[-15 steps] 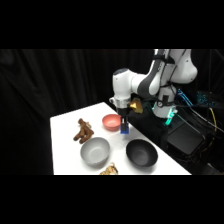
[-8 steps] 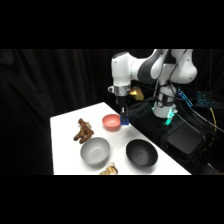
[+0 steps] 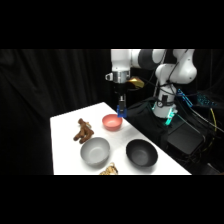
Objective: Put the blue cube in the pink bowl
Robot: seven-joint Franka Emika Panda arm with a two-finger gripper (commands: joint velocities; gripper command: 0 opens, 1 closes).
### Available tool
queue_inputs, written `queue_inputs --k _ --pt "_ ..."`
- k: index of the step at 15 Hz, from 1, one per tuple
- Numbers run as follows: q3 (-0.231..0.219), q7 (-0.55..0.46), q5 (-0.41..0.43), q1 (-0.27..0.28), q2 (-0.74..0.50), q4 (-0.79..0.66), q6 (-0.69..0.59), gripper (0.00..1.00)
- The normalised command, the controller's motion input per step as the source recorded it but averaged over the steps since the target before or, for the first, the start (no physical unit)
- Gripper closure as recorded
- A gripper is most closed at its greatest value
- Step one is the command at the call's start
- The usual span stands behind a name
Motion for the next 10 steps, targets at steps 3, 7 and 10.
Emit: queue_inputs --k 3,7,10 --pt "-0.034 -0.29 -0.061 -0.170 -0.03 0.14 -0.08 0.76" --pt "-0.090 -0.27 -0.059 -0.154 0.04 0.18 -0.10 0.76" --pt "-0.101 -0.21 -0.060 -0.134 0.11 0.24 -0.13 0.76"
